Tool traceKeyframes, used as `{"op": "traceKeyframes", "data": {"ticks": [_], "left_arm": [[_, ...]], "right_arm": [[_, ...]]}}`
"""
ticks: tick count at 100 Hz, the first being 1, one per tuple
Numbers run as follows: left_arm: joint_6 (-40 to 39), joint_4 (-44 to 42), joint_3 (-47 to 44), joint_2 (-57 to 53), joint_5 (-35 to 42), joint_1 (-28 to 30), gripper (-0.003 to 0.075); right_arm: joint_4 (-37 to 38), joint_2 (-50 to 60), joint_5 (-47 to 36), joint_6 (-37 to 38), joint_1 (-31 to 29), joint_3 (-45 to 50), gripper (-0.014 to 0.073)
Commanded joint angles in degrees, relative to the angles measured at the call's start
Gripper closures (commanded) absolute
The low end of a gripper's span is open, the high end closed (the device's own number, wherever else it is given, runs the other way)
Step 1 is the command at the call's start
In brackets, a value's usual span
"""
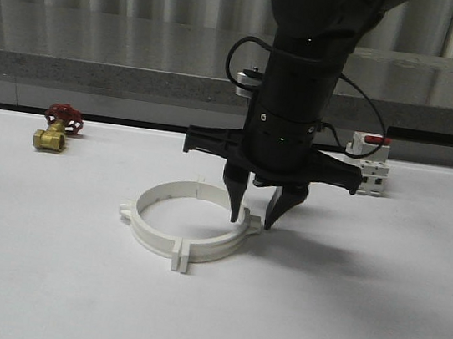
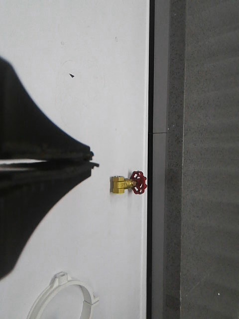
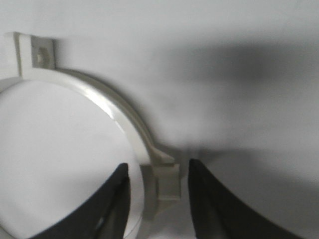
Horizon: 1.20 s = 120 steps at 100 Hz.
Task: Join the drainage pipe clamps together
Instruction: 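Press the held half's ends against the first half's ends to close the ring, then open the right gripper and raise it away from the ring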
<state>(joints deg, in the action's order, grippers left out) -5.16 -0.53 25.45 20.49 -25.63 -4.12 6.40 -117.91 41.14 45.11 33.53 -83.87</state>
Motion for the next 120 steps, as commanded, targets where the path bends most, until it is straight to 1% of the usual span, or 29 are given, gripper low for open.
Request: {"op": "traceKeyframes", "data": {"ticks": [1,7,13,26,46,73,85,102,111,120], "left_arm": [[0.04,0.06,1.73,0.27,4.48,0.14,0.074],[0.04,0.06,1.73,0.27,4.48,0.14,0.074],[0.04,0.06,1.73,0.27,4.48,0.14,0.074],[0.04,0.06,1.73,0.27,4.48,0.14,0.074],[0.04,0.06,1.73,0.27,4.48,0.14,0.074],[0.04,0.06,1.73,0.27,4.48,0.14,0.074],[0.04,0.06,1.73,0.27,4.48,0.14,0.074],[0.04,0.06,1.73,0.27,4.48,0.14,0.074],[0.04,0.06,1.73,0.27,4.48,0.14,0.074],[0.04,0.06,1.73,0.27,4.48,0.14,0.074]], "right_arm": [[0.7,3.29,-2.08,-0.01,0.08,-1.87,0.0195],[0.65,3.29,-2.5,-0.01,0.08,-1.87,0.0154],[0.65,3.29,-2.92,-0.01,0.08,-1.87,0.0135],[0.71,3.29,-3.4,-0.07,0.08,-1.87,0.0135],[2.75,3.41,-3.18,-0.21,0.08,-1.87,0.0137],[5.22,6.42,-6.21,-7.92,-0.3,-1.87,0.0137],[5.81,8.76,-6.03,-12.34,-1.77,-1.81,0.0137],[5.81,13.05,-2.93,-18.81,-5.68,-0.98,0.0137],[5.81,16.29,-3.27,-20.53,-8.12,1.15,0.0137],[5.86,20.72,-4.56,-20.7,-11.14,4.31,0.0137]]}}
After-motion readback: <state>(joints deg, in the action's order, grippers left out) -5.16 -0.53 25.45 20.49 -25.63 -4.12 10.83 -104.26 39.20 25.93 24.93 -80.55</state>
